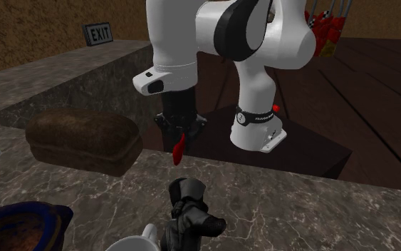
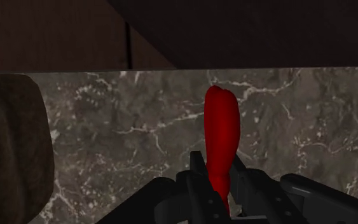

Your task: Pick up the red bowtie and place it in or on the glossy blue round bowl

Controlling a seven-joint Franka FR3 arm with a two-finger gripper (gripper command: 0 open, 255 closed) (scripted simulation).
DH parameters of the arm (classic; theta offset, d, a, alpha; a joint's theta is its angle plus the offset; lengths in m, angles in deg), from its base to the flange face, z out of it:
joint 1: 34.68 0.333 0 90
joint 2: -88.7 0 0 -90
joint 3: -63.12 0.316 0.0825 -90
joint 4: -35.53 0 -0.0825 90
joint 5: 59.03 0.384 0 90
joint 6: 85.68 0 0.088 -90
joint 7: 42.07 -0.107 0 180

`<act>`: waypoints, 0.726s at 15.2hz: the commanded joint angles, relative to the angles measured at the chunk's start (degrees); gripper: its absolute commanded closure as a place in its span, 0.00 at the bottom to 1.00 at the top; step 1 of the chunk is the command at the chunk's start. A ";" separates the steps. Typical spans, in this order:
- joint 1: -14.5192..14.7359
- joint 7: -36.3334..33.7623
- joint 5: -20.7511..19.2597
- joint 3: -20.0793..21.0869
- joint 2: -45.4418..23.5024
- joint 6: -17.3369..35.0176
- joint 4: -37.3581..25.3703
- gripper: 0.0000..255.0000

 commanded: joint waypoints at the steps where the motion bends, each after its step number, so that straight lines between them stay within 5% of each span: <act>1: -0.16 -0.13 -0.06 0.22 2.20 -2.72 -0.47 1.00; 11: -0.41 -0.59 0.20 1.20 10.55 -14.82 -4.23 1.00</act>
